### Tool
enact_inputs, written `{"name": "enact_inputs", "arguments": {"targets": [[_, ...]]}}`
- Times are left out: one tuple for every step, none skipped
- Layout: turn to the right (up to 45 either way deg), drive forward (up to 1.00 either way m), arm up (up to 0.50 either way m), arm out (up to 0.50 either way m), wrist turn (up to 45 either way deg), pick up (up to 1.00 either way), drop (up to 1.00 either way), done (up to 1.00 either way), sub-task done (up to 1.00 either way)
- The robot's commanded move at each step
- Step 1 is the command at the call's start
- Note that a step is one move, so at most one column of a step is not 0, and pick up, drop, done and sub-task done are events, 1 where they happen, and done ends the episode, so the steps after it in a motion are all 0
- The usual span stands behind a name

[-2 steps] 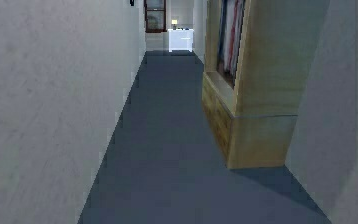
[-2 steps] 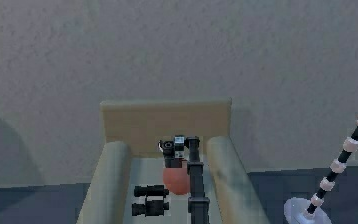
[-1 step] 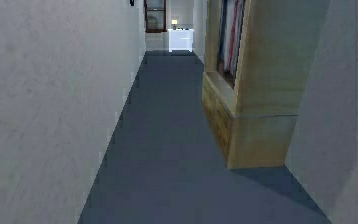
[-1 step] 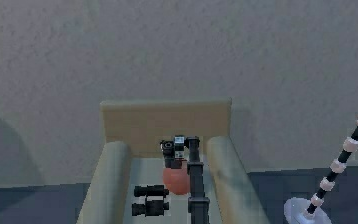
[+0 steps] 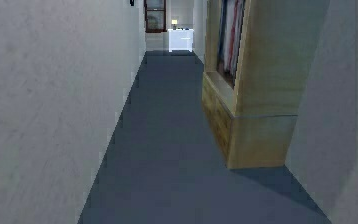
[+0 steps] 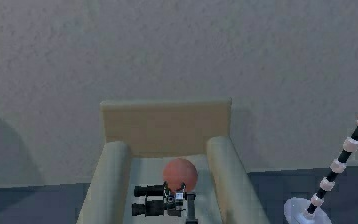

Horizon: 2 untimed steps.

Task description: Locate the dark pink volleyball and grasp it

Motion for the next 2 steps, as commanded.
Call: {"name": "enact_inputs", "arguments": {"targets": [[0.0,0.00,0.00,0.00,0.0,1.00,0.00,0.00,0.00],[0.0,0.00,0.10,0.00,0.0,0.00,0.00,0.00,0.00]]}}
